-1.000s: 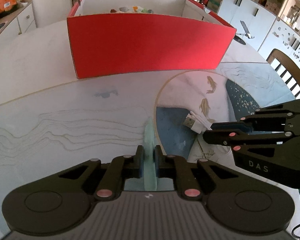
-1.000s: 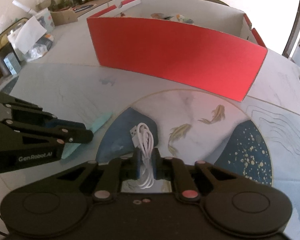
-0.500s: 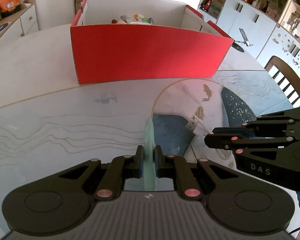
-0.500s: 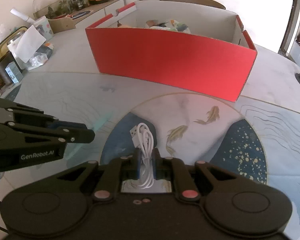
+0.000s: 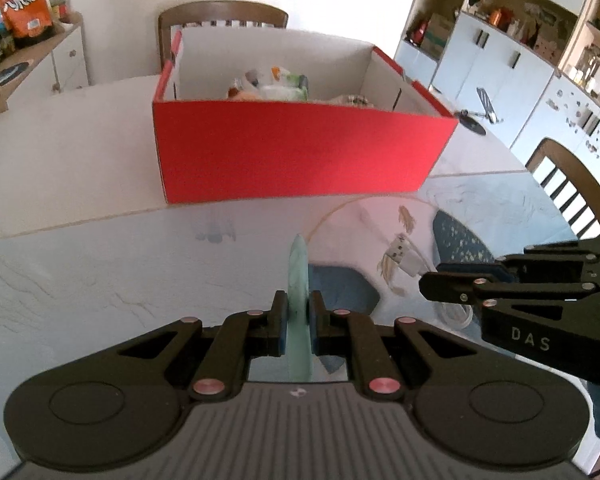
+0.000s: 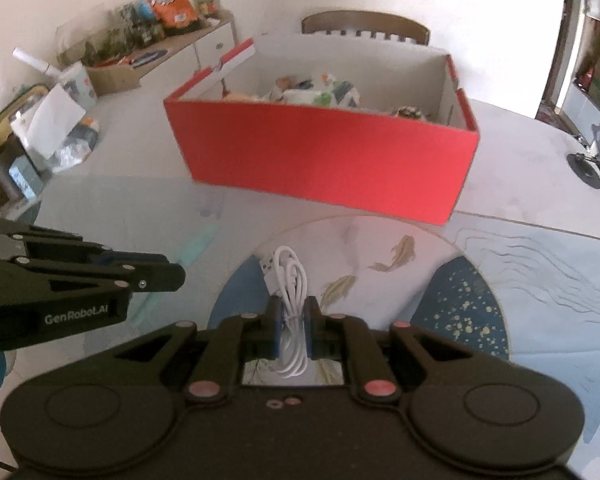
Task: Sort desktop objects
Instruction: 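Carry the green stick and white cable with both grippers over the red box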
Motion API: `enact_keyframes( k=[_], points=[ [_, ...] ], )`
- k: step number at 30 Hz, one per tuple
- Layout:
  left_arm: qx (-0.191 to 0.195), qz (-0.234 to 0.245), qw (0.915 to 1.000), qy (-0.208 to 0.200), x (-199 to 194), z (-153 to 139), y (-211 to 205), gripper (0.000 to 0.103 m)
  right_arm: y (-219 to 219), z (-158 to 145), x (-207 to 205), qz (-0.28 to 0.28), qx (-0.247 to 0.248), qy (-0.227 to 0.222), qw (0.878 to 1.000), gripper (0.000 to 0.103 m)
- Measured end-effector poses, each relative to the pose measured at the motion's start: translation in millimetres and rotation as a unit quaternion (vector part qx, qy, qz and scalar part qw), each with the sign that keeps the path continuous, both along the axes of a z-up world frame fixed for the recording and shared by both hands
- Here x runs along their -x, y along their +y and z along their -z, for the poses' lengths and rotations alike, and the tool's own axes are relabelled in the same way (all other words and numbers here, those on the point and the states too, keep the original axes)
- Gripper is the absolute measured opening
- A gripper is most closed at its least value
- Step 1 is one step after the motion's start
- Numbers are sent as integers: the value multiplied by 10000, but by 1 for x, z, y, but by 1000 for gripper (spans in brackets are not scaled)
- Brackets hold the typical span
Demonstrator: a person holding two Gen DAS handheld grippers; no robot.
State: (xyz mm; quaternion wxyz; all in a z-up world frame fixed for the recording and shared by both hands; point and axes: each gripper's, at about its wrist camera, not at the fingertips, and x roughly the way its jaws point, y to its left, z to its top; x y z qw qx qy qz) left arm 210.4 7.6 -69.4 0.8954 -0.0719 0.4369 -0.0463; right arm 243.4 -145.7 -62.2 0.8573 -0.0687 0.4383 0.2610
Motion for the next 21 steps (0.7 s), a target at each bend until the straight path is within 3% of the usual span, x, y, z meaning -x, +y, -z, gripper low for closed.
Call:
enact_keyframes(
  k=[11, 21],
  points=[
    [174, -100, 9992, -357, 11, -32, 3, 9, -12, -28, 5, 406, -308, -156, 9986, 10],
    [70, -48, 9976, -688, 4, -69, 0, 9, -23, -64, 0, 706, -596, -342, 9951, 10]
  ],
)
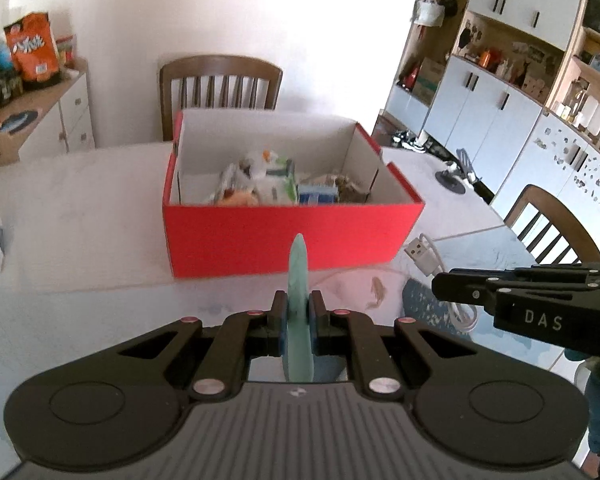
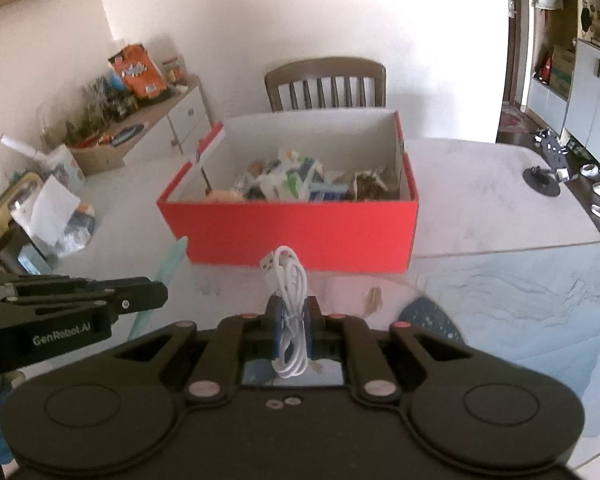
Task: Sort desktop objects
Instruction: 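Carry the green stick and white cable with both grippers over the red box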
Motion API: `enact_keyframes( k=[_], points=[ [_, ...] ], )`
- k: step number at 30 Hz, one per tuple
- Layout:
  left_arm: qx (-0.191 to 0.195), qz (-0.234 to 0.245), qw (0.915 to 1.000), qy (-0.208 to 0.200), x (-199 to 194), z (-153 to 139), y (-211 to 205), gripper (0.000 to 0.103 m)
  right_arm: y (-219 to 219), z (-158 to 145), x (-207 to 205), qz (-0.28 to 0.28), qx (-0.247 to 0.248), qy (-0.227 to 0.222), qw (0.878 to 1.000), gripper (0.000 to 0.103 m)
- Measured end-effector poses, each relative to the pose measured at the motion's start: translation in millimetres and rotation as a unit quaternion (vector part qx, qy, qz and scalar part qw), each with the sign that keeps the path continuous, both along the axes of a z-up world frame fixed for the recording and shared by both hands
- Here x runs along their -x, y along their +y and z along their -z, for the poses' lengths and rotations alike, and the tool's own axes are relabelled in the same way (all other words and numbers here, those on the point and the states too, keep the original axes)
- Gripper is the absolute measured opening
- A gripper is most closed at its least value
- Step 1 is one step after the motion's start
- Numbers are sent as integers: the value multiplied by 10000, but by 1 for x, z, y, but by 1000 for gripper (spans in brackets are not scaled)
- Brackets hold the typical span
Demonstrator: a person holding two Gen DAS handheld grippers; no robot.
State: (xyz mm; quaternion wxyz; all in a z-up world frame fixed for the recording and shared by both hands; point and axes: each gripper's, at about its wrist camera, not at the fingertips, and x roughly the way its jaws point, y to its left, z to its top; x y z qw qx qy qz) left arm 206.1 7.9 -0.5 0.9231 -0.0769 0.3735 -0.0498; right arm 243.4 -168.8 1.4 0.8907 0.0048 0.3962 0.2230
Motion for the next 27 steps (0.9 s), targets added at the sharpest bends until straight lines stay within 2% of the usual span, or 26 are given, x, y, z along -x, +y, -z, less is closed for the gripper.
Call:
enact_keyframes(
  k=[14, 27],
  points=[
    [-77, 87, 9994, -334, -32, -43, -2, 9, -2, -42, -29, -54, -72, -351, 9993, 10],
    [-201, -85, 9993, -288, -73, -49, 13, 9, -3, -55, -67, -94, -36, -513, 9986, 10]
  ],
)
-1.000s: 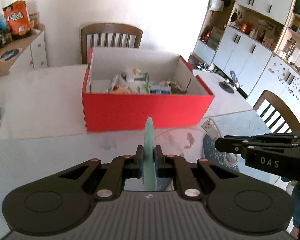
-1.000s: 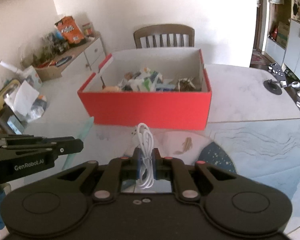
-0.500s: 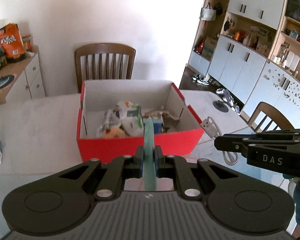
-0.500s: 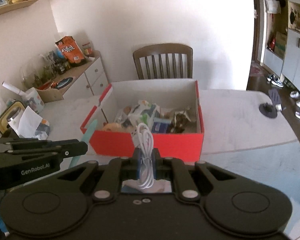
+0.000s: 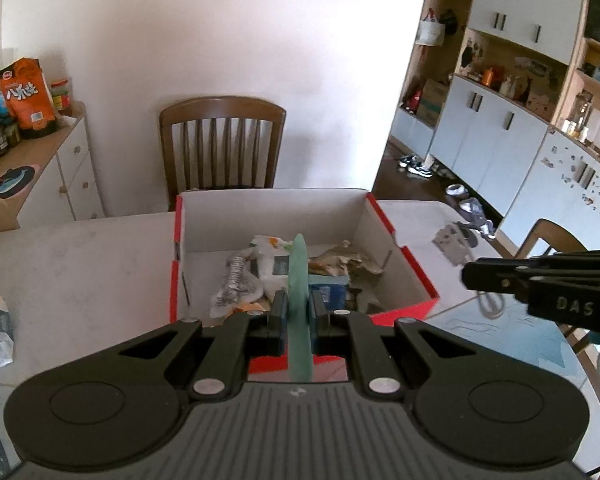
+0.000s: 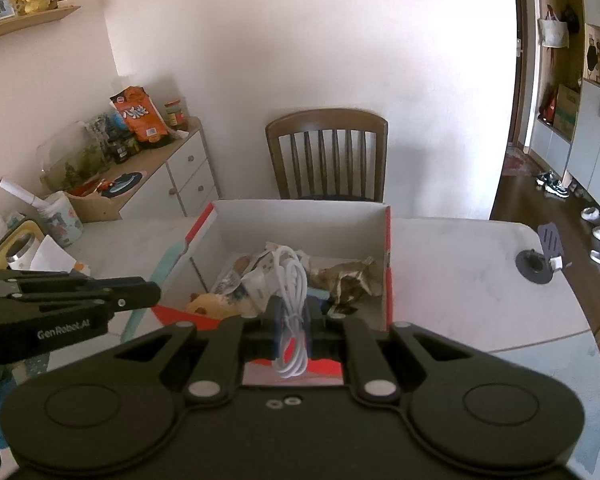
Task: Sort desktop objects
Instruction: 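Carry the green stick and white cable with both grippers over the red box, then lower both grippers into the box and open them to release the items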
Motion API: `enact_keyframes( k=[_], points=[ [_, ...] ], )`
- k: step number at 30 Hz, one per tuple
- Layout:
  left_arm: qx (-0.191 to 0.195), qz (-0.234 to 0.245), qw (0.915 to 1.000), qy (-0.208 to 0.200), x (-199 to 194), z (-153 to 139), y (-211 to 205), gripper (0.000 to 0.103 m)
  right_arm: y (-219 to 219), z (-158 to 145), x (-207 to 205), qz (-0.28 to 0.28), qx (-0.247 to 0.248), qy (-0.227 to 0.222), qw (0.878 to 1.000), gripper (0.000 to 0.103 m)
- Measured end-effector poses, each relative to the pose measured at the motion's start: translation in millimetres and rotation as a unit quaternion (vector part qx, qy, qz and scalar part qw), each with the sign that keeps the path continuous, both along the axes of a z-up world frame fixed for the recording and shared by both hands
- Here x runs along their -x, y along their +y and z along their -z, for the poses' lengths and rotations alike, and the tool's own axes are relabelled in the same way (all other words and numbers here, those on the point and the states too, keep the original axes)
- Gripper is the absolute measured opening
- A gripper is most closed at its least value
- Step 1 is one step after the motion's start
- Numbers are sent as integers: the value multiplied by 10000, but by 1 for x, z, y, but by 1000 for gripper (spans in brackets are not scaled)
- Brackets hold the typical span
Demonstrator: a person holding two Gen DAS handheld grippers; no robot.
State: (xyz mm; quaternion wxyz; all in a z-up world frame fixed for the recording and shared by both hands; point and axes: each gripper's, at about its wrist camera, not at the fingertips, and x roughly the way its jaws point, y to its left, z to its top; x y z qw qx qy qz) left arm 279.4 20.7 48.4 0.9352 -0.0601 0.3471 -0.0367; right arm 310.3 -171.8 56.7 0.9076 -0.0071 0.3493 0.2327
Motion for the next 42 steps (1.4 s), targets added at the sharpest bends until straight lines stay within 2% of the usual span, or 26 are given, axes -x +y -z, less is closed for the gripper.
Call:
enact_keyframes(
  k=[12, 25, 34, 37, 42],
  points=[
    [-160, -132, 9995, 246, -48, 7, 17, 9, -3, 10, -47, -99, 122, 141, 9998, 10],
    [-408, -169, 9974, 568, -97, 27, 29, 9, 5, 32, -96, -161, 534, 260, 9981, 10],
    [-779, -113, 9929, 890, -129, 46, 26, 9, 20, 62, -108, -379, 1052, 348, 9931, 10],
    [-1072, 17, 9889, 1027, -138, 56, 22, 9, 25, 72, -106, -479, 1223, 402, 9905, 10],
    [-1292, 160, 9832, 1281, -148, 71, 17, 9, 33, 87, -102, -641, 1532, 487, 9849, 10]
  ],
)
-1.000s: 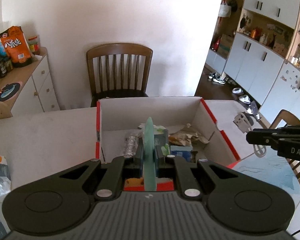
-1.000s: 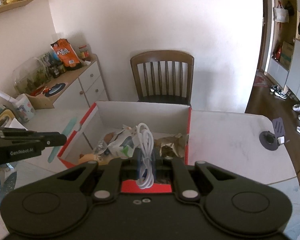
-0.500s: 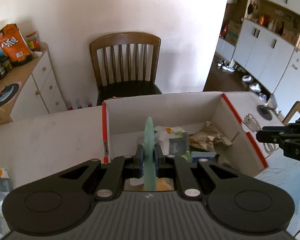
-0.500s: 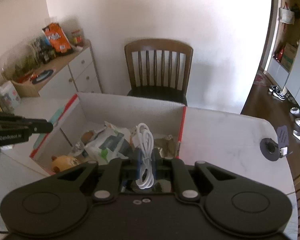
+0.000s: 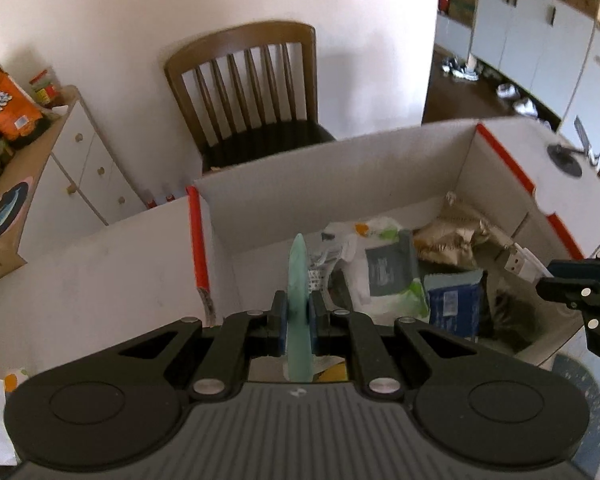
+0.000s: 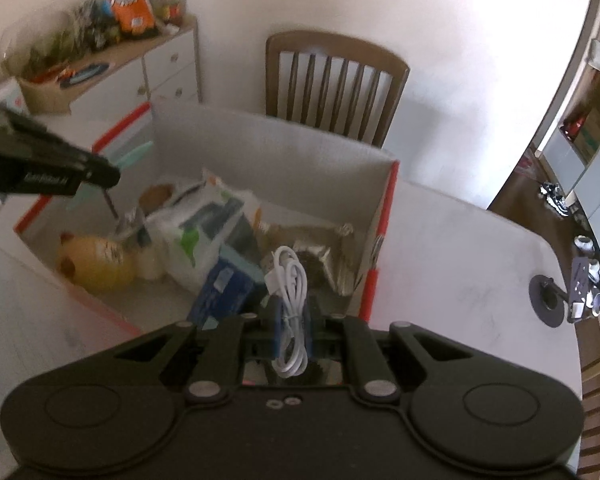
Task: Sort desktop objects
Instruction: 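Lower both grippers into the box and open them to release the items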
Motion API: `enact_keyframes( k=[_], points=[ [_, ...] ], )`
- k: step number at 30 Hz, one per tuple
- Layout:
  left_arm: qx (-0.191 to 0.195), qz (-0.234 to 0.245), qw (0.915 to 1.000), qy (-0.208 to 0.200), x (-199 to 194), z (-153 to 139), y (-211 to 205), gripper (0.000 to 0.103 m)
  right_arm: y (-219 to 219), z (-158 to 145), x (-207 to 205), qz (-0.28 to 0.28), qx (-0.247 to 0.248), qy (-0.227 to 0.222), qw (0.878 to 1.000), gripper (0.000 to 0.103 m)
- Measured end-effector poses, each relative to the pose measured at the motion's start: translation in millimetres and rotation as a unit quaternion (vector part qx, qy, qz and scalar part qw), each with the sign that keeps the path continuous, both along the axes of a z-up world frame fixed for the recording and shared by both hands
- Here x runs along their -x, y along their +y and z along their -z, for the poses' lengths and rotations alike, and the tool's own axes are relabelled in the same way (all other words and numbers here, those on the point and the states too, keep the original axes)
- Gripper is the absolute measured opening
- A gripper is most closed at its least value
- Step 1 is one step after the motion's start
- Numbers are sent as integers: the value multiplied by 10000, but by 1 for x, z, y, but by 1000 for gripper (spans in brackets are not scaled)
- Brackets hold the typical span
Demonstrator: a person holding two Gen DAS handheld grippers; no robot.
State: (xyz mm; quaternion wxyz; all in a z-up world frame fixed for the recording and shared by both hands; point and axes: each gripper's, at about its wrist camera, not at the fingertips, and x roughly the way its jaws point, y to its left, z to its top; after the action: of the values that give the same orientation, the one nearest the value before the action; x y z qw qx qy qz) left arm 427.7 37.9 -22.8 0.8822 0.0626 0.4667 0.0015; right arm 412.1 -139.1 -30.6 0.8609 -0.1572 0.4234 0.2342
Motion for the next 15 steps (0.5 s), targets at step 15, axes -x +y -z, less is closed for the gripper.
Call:
enact_keyframes(
  k=[15],
  points=[
    [-284, -119, 9990, 318, -18, 29, 6, 9, 5, 21, -8, -17, 189, 155, 9997, 10]
  ],
)
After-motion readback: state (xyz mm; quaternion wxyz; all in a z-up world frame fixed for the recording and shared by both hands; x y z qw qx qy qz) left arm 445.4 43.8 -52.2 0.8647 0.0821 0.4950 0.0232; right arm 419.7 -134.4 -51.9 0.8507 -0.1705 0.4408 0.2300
